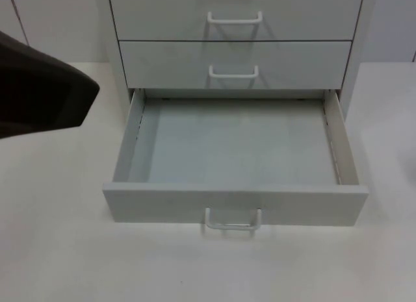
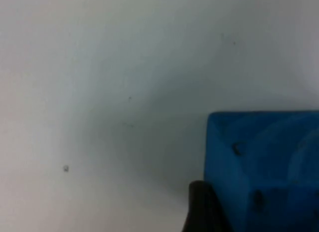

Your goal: Open the drawer with the left hand, place the block into the drawer with the right hand, then close the drawer with the left hand.

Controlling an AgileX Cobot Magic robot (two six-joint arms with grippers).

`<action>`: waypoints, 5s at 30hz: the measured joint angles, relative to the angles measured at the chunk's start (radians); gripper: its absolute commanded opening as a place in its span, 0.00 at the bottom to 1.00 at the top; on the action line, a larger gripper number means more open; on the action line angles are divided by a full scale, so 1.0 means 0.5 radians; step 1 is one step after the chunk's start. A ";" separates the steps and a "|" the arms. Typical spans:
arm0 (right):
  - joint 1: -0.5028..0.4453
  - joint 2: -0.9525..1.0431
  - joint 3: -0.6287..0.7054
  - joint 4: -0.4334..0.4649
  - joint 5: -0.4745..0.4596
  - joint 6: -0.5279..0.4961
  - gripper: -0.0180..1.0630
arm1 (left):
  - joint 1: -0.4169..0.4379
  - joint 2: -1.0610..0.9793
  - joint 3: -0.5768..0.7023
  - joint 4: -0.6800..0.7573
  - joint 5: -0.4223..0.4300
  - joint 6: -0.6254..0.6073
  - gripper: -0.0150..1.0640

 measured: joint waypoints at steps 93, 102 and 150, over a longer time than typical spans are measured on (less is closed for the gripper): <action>1.523 0.199 -0.900 -0.661 -0.023 2.257 0.77 | 0.000 0.000 0.000 0.012 0.000 -0.016 0.99; 1.523 -0.413 -0.908 -0.563 0.383 1.841 0.77 | 0.000 0.000 0.000 0.012 0.005 -0.016 0.99; -0.280 -1.256 0.024 0.682 0.490 0.374 0.77 | 0.000 0.000 0.000 0.012 -0.103 -0.012 0.99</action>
